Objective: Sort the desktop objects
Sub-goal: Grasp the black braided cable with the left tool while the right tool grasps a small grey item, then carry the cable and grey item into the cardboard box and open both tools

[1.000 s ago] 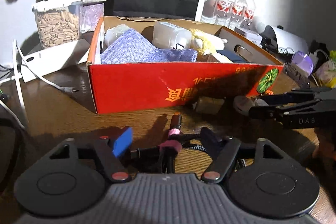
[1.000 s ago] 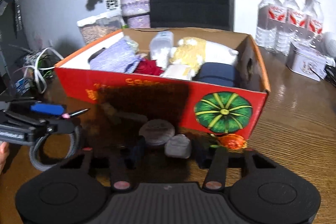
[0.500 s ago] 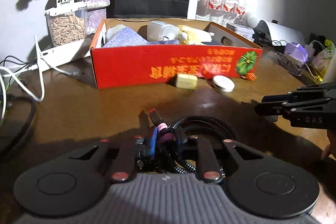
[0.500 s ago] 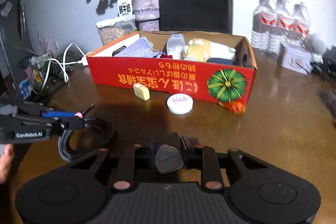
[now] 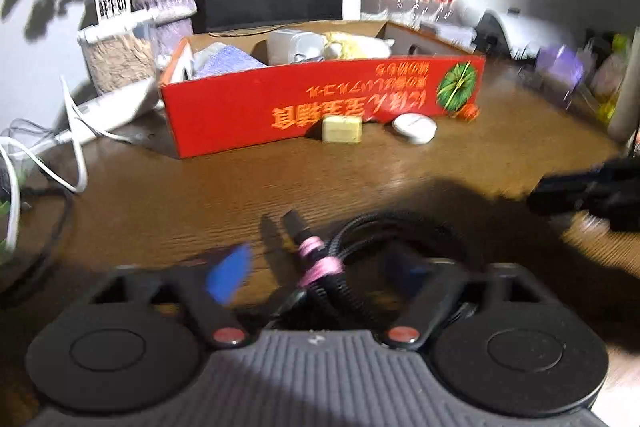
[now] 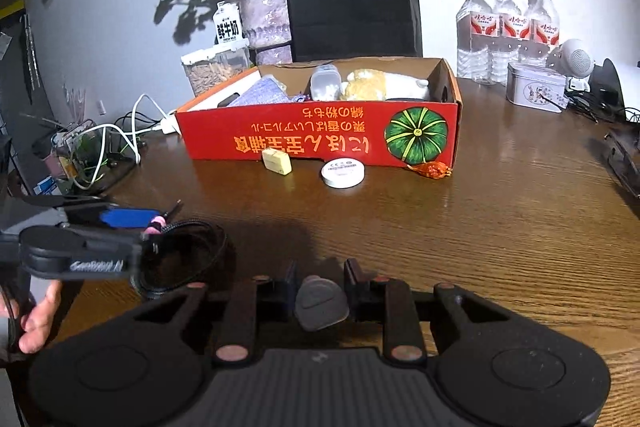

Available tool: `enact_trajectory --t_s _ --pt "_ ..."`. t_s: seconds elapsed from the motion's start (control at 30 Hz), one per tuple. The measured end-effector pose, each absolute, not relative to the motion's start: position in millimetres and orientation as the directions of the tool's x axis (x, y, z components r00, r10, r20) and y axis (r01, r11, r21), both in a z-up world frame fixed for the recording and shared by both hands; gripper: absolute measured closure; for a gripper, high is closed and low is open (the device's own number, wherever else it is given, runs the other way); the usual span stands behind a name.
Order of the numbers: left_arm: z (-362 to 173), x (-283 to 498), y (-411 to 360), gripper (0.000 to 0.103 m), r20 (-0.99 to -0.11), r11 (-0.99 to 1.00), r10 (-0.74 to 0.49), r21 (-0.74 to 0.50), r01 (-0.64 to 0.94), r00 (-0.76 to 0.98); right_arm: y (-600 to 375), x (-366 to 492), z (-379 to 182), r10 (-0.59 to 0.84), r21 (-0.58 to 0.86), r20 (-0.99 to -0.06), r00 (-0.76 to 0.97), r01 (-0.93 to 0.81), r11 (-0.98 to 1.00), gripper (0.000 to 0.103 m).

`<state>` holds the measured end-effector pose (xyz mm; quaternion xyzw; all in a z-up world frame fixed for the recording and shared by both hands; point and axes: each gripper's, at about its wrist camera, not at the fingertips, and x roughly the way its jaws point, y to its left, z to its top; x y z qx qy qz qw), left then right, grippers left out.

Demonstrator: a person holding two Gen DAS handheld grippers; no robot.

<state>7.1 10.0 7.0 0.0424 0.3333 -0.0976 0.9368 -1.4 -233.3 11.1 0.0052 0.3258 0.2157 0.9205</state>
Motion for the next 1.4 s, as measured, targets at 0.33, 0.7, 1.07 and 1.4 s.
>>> enact_trajectory --t_s 0.33,0.7,1.07,1.4 --pt "40.2 -19.6 6.6 0.085 -0.54 0.981 -0.169 -0.016 0.191 0.825 -238.6 -15.1 24.5 0.395 0.142 -0.563 0.726 -0.386 0.912 0.08" --pt "68.0 -34.3 7.2 0.085 -0.474 0.979 -0.185 -0.015 0.203 0.861 -239.7 -23.4 34.4 0.396 0.142 -0.537 0.745 -0.382 0.913 0.08" --pt "91.5 -13.0 23.8 0.085 -0.429 0.979 -0.194 -0.03 0.201 0.882 -243.5 2.3 72.5 0.397 0.112 -0.463 0.792 -0.393 0.913 0.08" --pt "154.5 111.3 58.7 0.085 -0.414 0.98 -0.189 -0.028 0.195 0.891 -210.4 120.5 130.1 0.496 0.14 -0.445 0.746 -0.488 0.861 0.08"
